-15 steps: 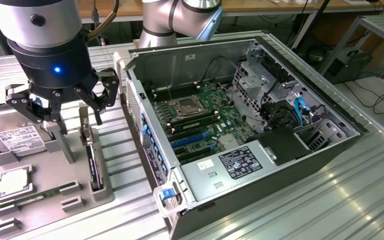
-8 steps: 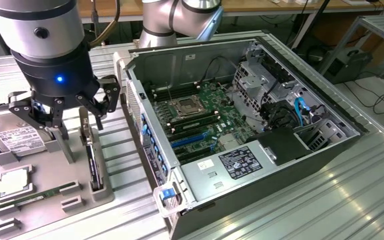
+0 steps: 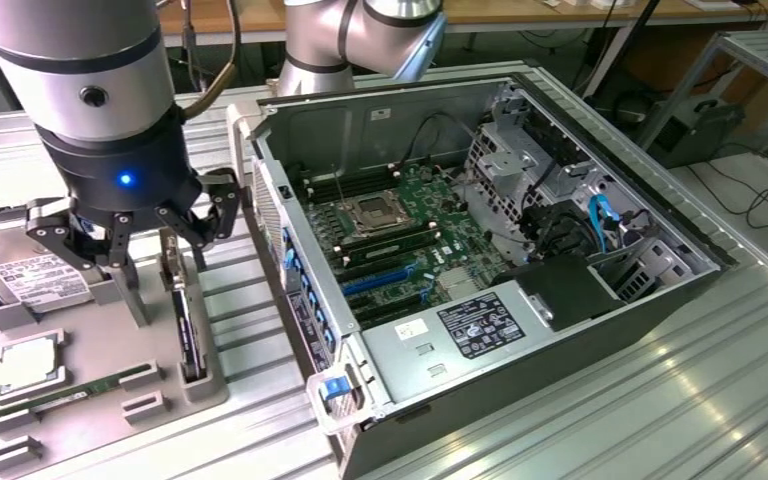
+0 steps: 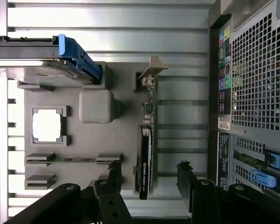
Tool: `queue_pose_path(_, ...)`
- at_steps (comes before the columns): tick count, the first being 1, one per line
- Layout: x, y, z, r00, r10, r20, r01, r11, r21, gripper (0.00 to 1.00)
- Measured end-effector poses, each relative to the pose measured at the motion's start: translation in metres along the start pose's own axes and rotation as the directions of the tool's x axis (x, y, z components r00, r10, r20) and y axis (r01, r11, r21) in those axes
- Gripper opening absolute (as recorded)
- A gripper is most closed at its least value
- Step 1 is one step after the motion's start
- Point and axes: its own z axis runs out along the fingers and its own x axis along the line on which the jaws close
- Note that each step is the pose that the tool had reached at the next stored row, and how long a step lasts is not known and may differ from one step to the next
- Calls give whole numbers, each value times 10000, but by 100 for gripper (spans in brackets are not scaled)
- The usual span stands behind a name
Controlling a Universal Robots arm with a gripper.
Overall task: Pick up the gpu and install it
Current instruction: 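Pick up the gpu and move the gpu toward the slot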
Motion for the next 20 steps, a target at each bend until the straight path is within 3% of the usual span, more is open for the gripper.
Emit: queue_pose_path(20,4,-19,333,10000,73,-12,-73,10000,-1,60)
